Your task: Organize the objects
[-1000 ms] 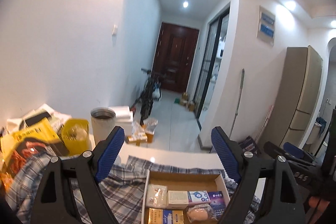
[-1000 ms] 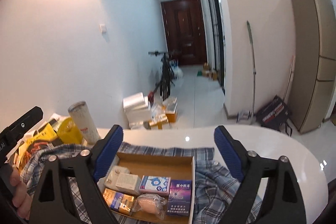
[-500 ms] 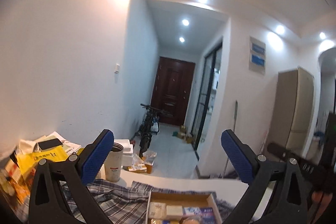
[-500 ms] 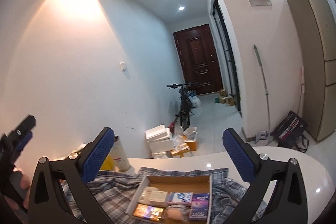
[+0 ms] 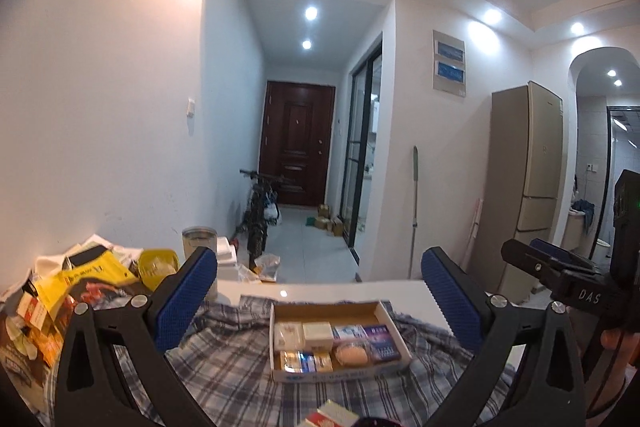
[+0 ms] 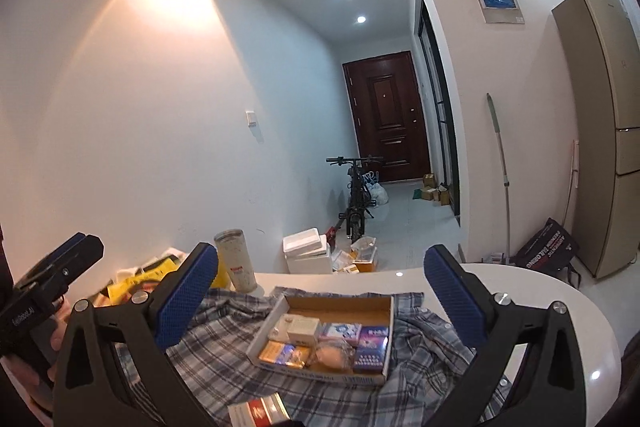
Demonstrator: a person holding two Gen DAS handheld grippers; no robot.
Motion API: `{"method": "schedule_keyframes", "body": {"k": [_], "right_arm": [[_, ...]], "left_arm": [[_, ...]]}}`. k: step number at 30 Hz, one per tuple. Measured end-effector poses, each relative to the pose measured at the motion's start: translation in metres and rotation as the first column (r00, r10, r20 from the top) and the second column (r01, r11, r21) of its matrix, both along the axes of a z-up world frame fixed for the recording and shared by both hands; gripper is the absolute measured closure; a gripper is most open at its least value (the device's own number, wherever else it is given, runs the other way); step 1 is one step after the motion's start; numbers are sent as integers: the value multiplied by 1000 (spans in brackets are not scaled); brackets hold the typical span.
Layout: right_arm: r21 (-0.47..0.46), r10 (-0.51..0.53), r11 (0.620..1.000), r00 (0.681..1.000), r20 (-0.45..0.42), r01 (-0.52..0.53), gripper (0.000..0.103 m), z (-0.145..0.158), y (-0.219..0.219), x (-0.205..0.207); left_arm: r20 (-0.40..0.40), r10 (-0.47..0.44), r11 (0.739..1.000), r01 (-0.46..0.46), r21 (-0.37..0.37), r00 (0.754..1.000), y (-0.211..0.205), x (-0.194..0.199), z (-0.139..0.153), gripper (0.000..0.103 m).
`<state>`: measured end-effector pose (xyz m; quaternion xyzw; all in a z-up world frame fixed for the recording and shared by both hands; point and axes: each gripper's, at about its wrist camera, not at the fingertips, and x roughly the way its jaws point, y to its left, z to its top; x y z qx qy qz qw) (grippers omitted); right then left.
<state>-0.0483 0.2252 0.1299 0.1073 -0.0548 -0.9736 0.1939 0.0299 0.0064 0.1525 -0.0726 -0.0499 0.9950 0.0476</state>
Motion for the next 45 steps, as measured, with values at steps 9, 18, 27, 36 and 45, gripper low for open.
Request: {"method": "schedule_keyframes", "body": {"k": [9,18,27,36,45], "right_arm": [[78,-6,997,1000,4,5,0,-43,-10,10],[83,-19,996,995,101,11,0,-76,-7,-13],[83,-36,996,991,129,25,0,-63,1,6],[101,-34,994,998,43,30,0,-44,4,47],[165,-21,986,999,49,13,0,-57,-8,22]], "left_arm": [[117,-19,997,28,-76,993,16,-28,-46,0],[251,12,997,8,-75,968,-1,-38,-81,0],[223,76,997,-69,-42,972,-16,23,-35,0],[180,56,993,-36,-115,982,2,48,-28,0],[328,-26,999,39,-35,944,10,-24,-75,0]]}}
